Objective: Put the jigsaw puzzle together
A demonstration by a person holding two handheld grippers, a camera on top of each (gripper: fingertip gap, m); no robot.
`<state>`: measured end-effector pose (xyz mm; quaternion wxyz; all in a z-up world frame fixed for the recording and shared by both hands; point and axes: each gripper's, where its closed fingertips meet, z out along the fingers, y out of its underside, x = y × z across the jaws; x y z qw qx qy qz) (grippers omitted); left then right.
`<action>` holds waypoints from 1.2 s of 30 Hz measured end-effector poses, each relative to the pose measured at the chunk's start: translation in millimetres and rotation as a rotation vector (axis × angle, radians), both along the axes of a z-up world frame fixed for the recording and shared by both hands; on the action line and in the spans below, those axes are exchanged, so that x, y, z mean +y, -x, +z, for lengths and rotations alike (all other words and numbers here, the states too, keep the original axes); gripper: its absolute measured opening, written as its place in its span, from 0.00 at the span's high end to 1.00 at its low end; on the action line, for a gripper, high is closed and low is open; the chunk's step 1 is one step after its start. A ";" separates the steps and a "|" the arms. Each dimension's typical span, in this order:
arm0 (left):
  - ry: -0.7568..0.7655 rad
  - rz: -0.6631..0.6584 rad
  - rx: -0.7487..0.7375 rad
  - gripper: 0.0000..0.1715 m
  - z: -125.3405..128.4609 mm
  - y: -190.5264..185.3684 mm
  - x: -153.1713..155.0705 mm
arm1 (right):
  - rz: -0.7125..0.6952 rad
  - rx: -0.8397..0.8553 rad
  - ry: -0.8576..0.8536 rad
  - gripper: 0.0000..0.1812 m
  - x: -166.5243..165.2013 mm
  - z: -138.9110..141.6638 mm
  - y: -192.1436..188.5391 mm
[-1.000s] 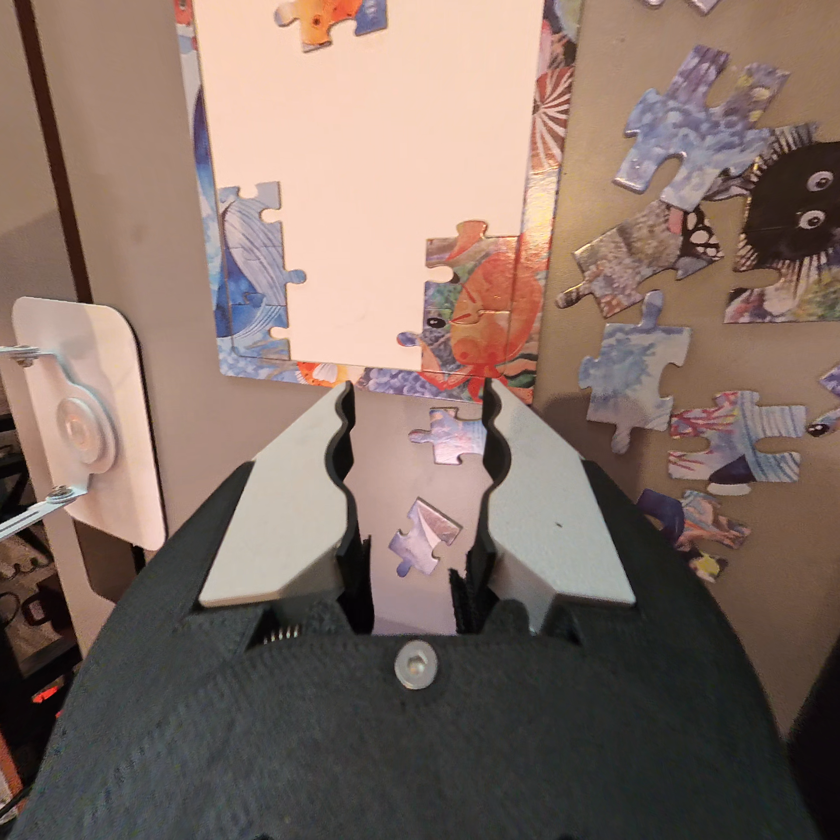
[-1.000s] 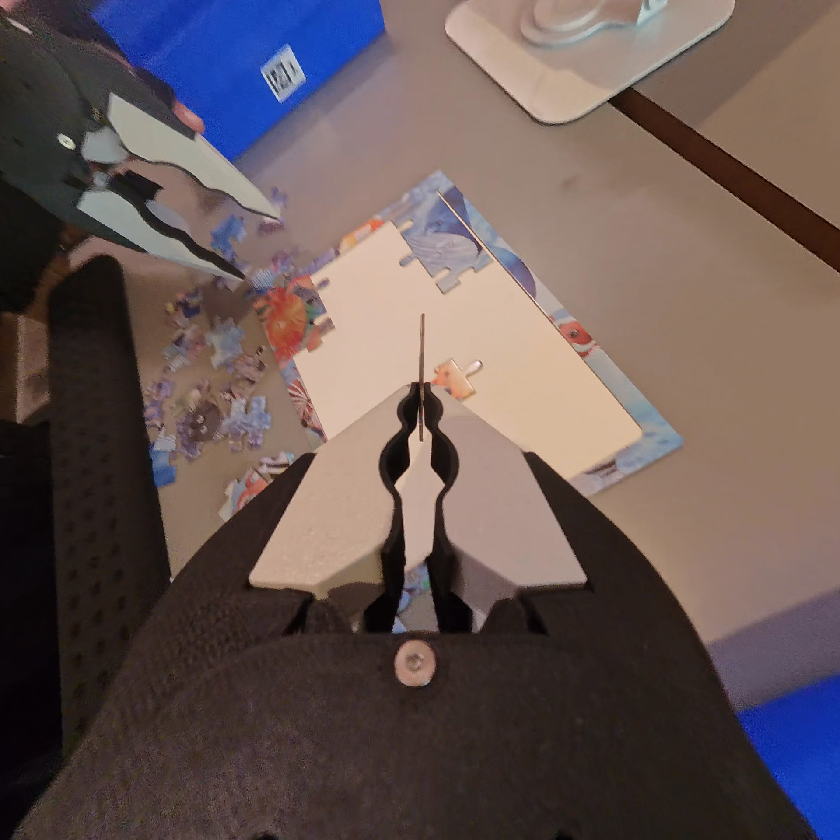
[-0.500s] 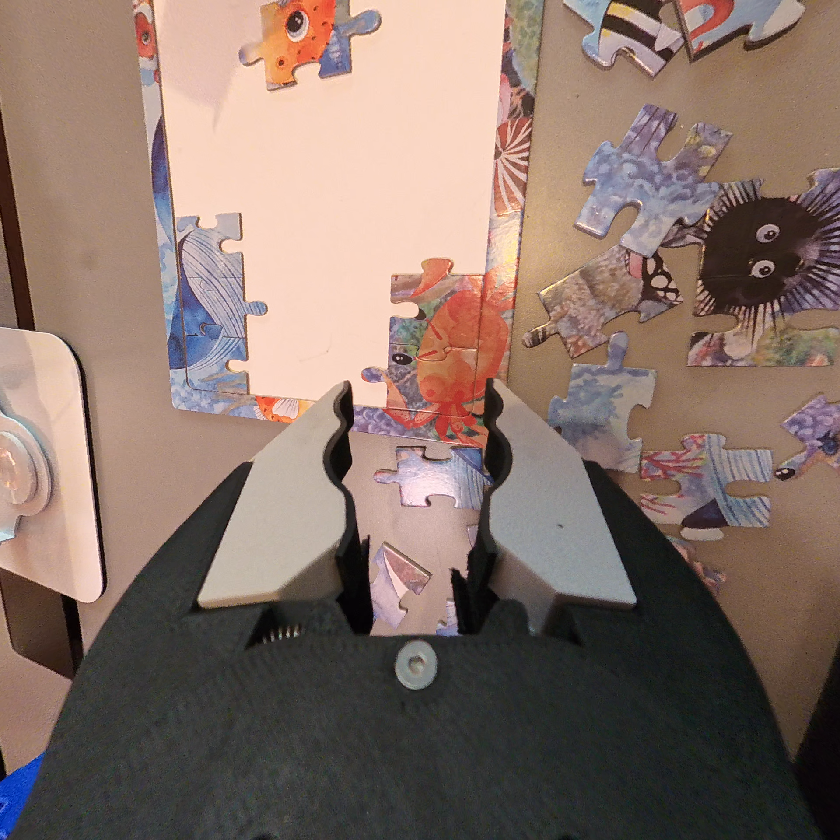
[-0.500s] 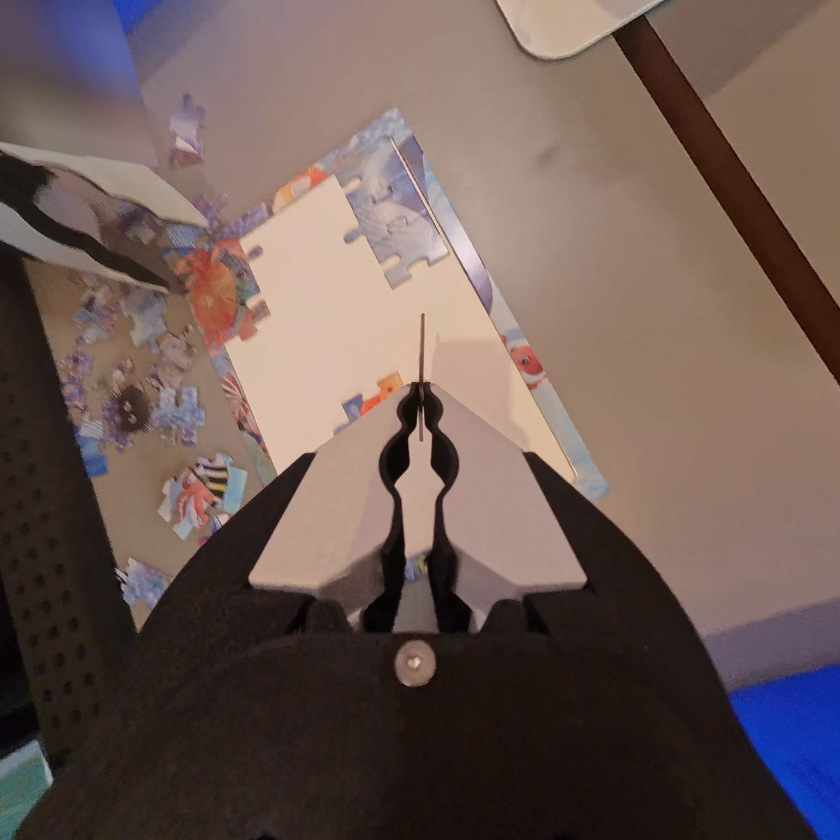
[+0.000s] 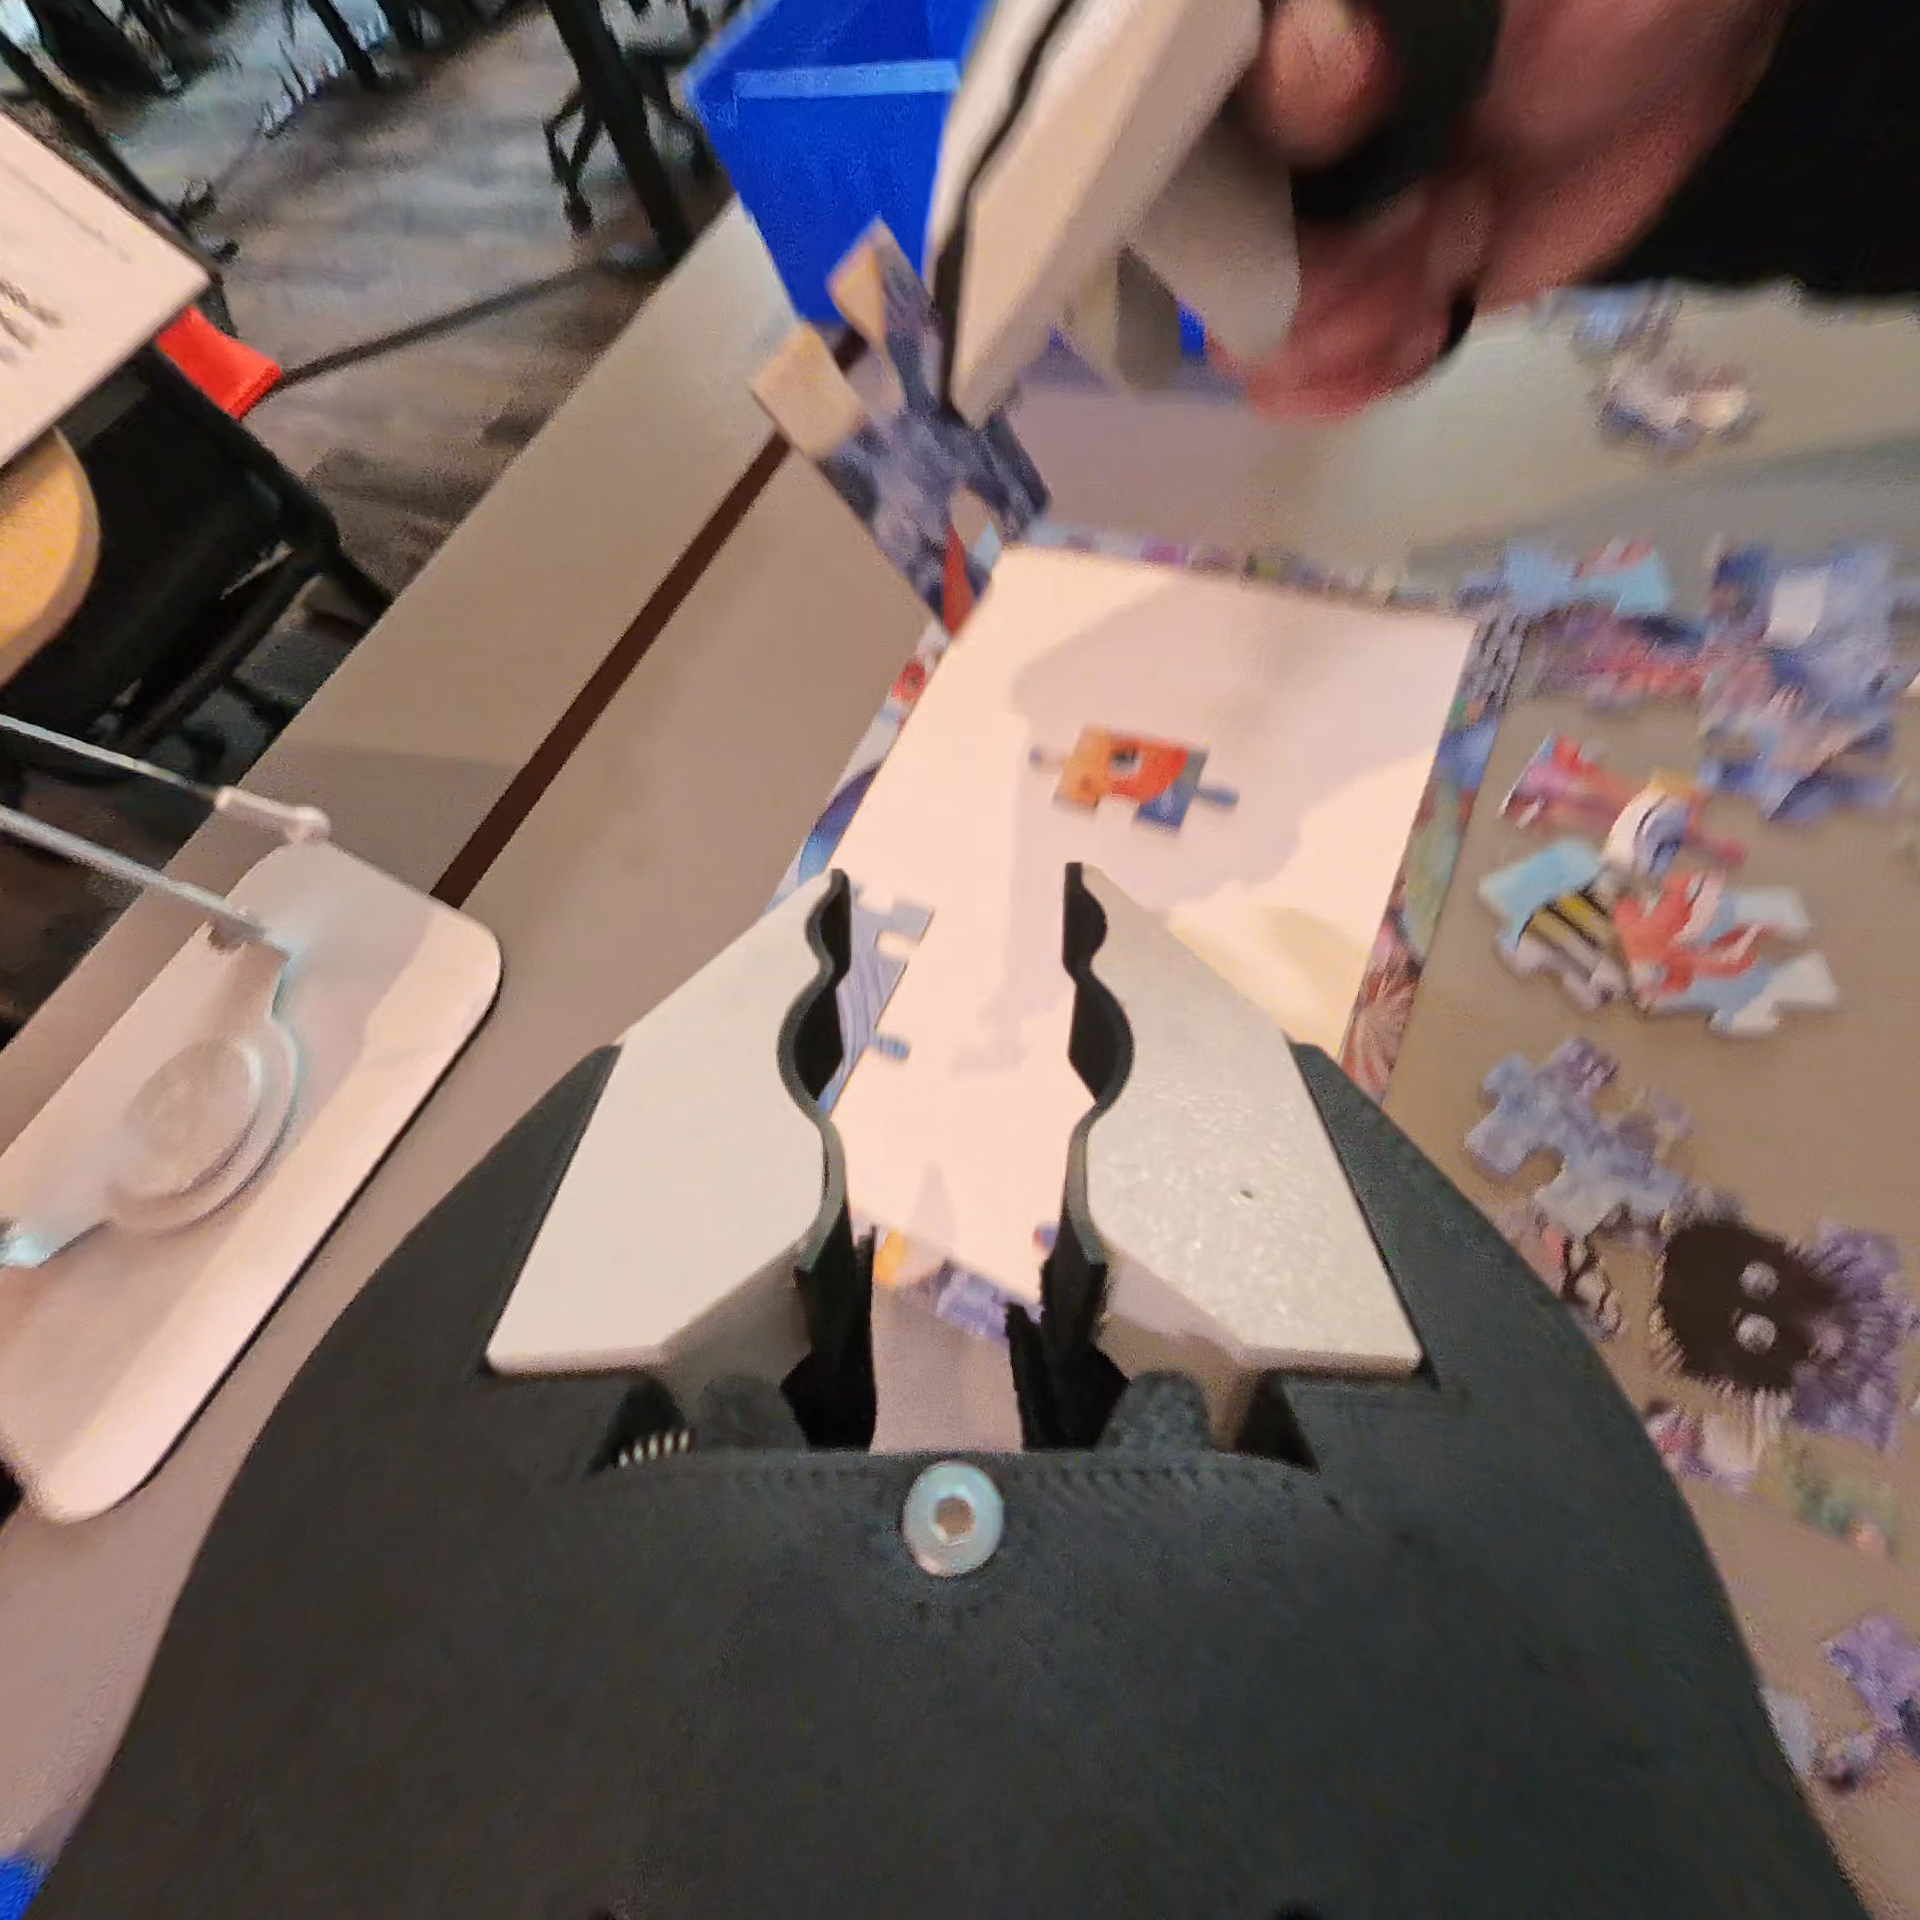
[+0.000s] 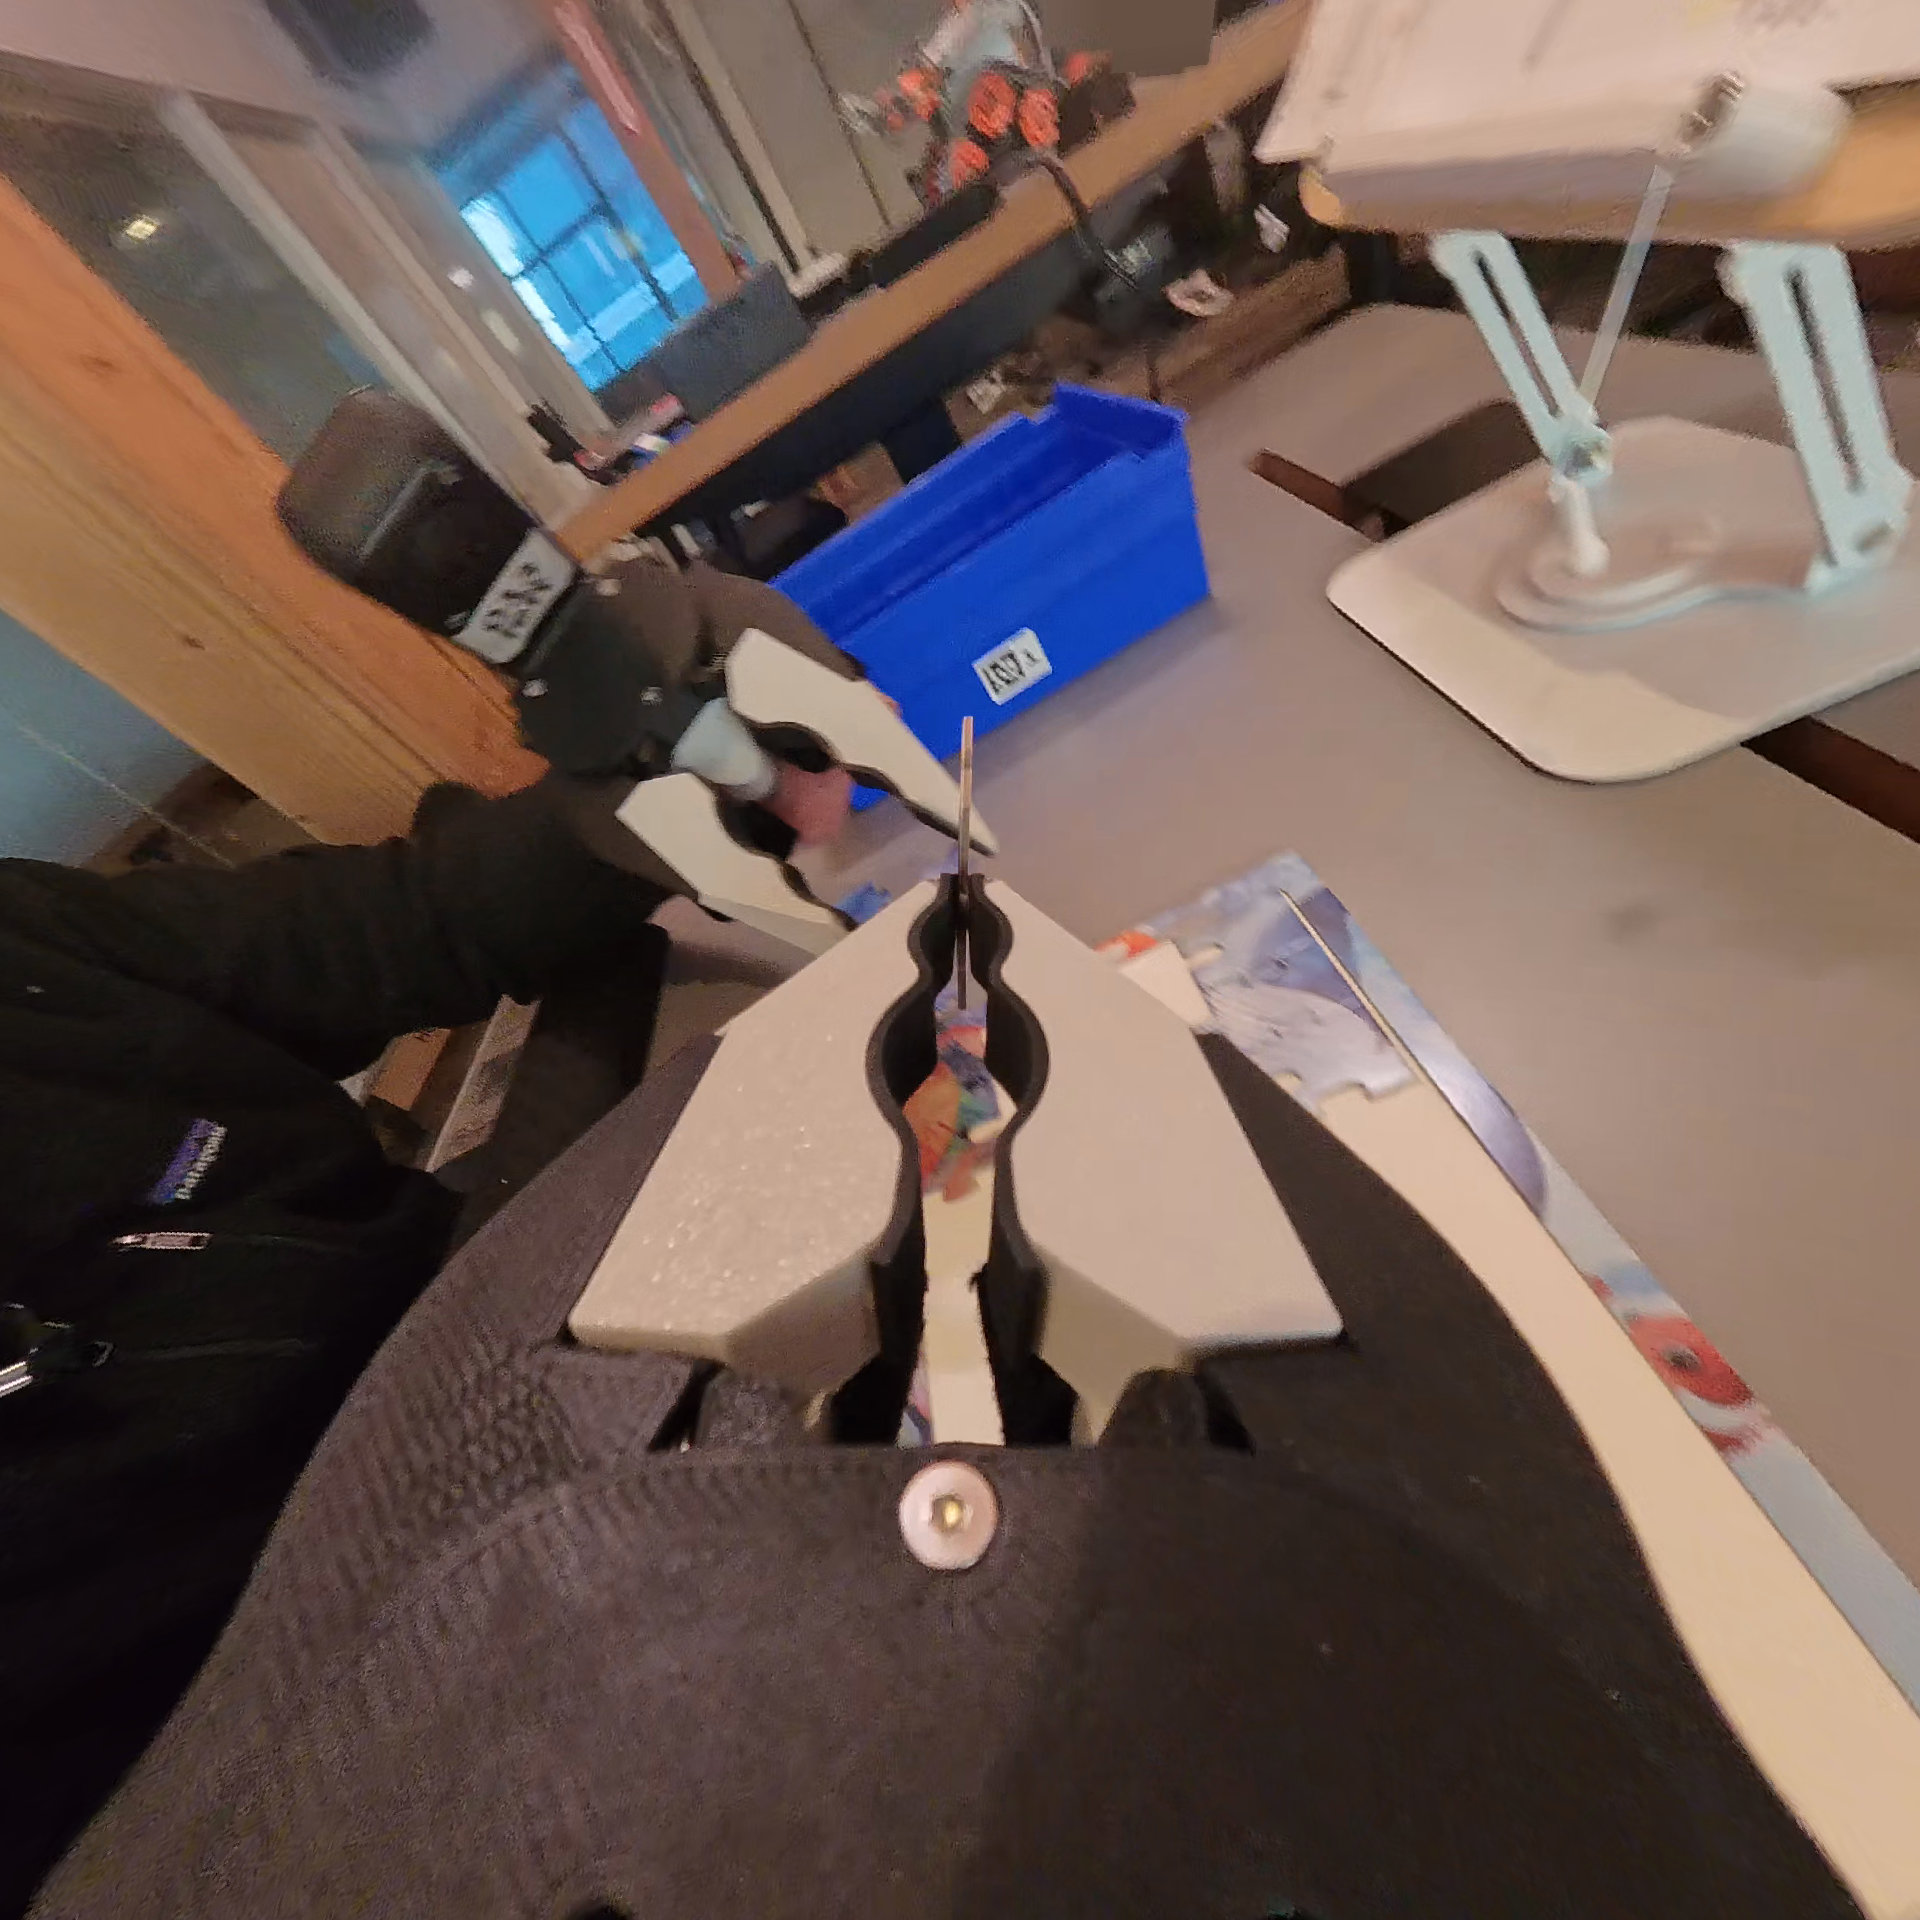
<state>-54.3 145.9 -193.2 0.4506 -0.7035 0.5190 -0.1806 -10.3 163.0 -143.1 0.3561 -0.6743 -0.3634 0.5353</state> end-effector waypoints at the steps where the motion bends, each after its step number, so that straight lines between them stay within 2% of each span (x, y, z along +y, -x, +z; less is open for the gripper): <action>1: 0.021 -0.011 -0.057 0.78 7.7 -6.4 0.8 | 0.013 0.029 -0.015 1.00 -6.4 6.4 4.2; 3: 0.066 -0.035 -0.177 0.79 22.5 -17.1 0.9 | 0.028 0.077 -0.039 1.00 -16.3 16.3 9.7; 8: 0.189 -0.239 -0.450 0.88 55.0 -37.7 -25.0 | 0.048 0.157 -0.046 1.00 -28.7 27.3 9.8; 12: 0.226 -0.255 -0.500 0.98 59.9 -39.7 -24.3 | 0.063 0.203 -0.035 1.00 -33.7 29.8 6.3; 16: 0.290 -0.292 -0.496 1.00 60.7 -39.0 -26.7 | 0.061 0.174 -0.050 0.99 -36.0 27.8 3.9; 19: 0.375 -0.308 -0.374 1.00 50.5 -34.8 -27.8 | -0.011 0.026 -0.224 0.93 -30.1 28.2 -6.3; 23: 0.490 -0.323 -0.205 1.00 39.9 -25.7 -29.9 | -0.073 -0.395 -0.700 0.82 -29.8 29.3 -19.5; 25: 0.521 -0.310 -0.145 1.00 38.2 -23.7 -26.6 | -0.039 -0.579 -0.913 0.80 -37.1 29.5 -18.0; 29: 0.613 -0.359 -0.051 1.00 35.3 -28.6 -33.2 | 0.061 -0.882 -1.217 0.69 -41.4 17.0 -8.9; 31: 0.622 -0.377 -0.025 1.00 37.8 -35.1 -34.2 | 0.112 -1.002 -1.310 0.66 -37.8 7.0 -6.8; 33: 0.624 -0.402 -0.003 1.00 43.1 -41.6 -36.8 | 0.136 -1.076 -1.348 0.69 -32.1 1.1 -7.9; 36: 0.606 -0.409 0.030 1.00 48.8 -47.4 -32.7 | 0.119 -1.111 -1.365 0.73 -24.0 4.4 -14.2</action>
